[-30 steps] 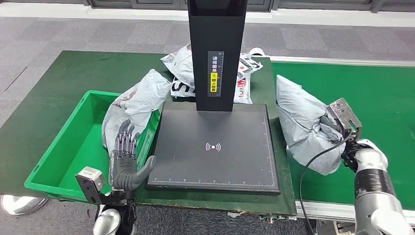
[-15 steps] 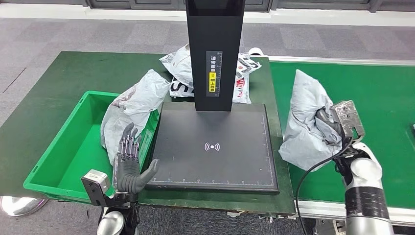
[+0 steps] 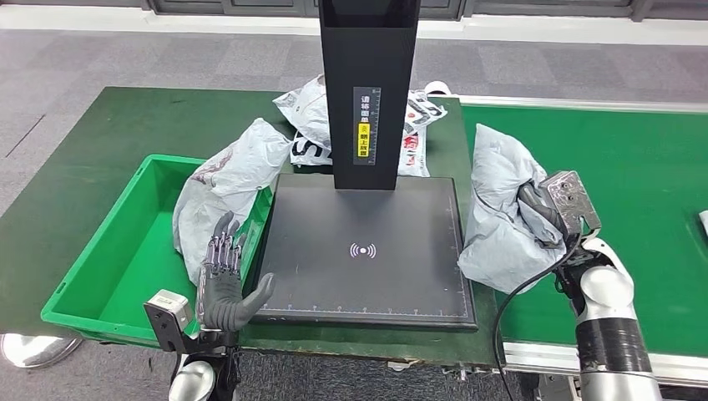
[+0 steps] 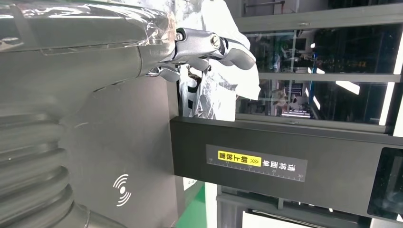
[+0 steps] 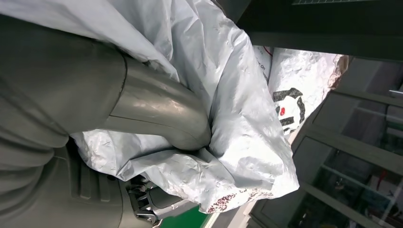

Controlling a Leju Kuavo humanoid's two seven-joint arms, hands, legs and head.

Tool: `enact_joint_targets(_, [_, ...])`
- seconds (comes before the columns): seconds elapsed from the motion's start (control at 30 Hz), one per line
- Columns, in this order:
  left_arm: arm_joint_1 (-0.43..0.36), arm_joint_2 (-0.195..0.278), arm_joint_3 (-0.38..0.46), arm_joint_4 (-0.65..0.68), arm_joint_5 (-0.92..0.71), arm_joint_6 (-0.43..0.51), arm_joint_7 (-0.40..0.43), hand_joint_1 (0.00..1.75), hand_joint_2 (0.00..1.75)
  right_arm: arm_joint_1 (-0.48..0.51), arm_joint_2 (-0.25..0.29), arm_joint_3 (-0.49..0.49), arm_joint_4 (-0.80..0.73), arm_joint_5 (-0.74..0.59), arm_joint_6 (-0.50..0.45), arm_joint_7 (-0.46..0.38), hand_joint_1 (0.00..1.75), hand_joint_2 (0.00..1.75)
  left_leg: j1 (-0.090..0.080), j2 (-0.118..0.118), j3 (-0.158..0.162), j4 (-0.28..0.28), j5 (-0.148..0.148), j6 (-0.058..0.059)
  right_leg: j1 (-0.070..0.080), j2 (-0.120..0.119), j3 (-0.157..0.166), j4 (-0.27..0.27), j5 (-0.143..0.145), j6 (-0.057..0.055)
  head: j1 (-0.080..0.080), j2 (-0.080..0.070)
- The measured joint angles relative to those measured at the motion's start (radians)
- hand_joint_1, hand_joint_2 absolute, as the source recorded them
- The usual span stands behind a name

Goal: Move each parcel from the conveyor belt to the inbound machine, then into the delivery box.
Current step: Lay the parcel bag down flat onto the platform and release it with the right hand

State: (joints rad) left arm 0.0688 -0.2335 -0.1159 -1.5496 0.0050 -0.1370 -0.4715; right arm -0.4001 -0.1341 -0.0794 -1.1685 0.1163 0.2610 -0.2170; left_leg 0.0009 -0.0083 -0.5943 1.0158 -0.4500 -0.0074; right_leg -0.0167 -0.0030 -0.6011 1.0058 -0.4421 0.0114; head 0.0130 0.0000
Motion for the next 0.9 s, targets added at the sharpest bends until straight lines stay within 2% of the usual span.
enact_joint_targets(0.13, [-0.003,0.000,-0.009,0.006,0.000,-0.012,0.000,0.00,1.75,-0.018,0.016,0.039,0.012,0.038,-0.034,0.019,1.75,1.75,0.000,0.001,0.000,0.000,0.000,0.000,0.000,0.001,0.000,0.000,0.000,0.000,0.000,0.000])
enact_joint_targets(0.3, [-0.015,0.001,-0.031,0.018,0.010,-0.015,0.002,0.00,1.75,-0.105,0.076,0.124,0.113,0.042,-0.095,0.025,1.75,1.75,0.001,0.003,0.000,0.000,0.002,-0.002,0.001,0.003,-0.001,0.001,0.001,-0.002,0.000,0.000])
enact_joint_targets(0.43, [-0.022,0.001,-0.047,0.022,0.014,-0.015,0.008,0.00,1.75,-0.185,0.150,0.188,0.222,0.026,-0.123,0.026,1.75,1.75,0.002,0.003,0.000,0.000,0.003,-0.003,0.002,0.003,-0.001,0.001,0.002,-0.003,0.000,0.000])
enact_joint_targets(0.57, [-0.042,0.002,-0.065,0.032,0.023,-0.016,0.015,0.00,1.75,-0.270,0.240,0.247,0.358,-0.042,-0.168,0.021,1.75,1.75,0.003,0.003,0.000,0.000,0.003,-0.004,0.003,0.003,-0.002,0.001,0.002,-0.004,0.000,0.000])
enact_joint_targets(0.7, [-0.061,0.003,-0.077,0.048,0.030,-0.016,0.017,0.00,1.75,-0.330,0.304,0.284,0.463,-0.097,-0.185,0.010,1.75,1.75,0.003,0.002,0.000,0.000,0.003,-0.004,0.003,0.003,-0.002,0.001,0.002,-0.004,0.000,0.000])
enact_joint_targets(0.73, [-0.065,0.003,-0.080,0.053,0.031,-0.016,0.017,0.00,1.75,-0.343,0.316,0.292,0.485,-0.102,-0.183,0.009,1.59,1.75,0.003,0.002,0.000,0.000,0.003,-0.004,0.003,0.003,-0.002,0.001,0.002,-0.004,0.000,0.000])
enact_joint_targets(0.83, [-0.073,0.005,-0.085,0.063,0.034,-0.016,0.017,0.00,1.75,-0.373,0.346,0.317,0.539,-0.107,-0.169,0.010,0.28,1.75,0.003,0.003,0.000,0.000,0.003,-0.004,0.003,0.004,-0.003,0.001,0.002,-0.004,0.000,0.000])
enact_joint_targets(0.87, [-0.074,0.006,-0.085,0.066,0.034,-0.016,0.016,0.00,1.75,-0.382,0.355,0.324,0.553,-0.107,-0.163,0.012,0.00,1.75,0.003,0.003,0.000,0.000,0.003,-0.004,0.003,0.004,-0.003,0.001,0.002,-0.004,0.000,0.000])
enact_joint_targets(0.9, [-0.075,0.007,-0.085,0.069,0.034,-0.016,0.016,0.00,1.75,-0.390,0.364,0.333,0.565,-0.103,-0.156,0.016,0.00,1.75,0.003,0.003,0.000,0.000,0.003,-0.004,0.003,0.004,-0.003,0.001,0.002,-0.004,0.000,0.000])
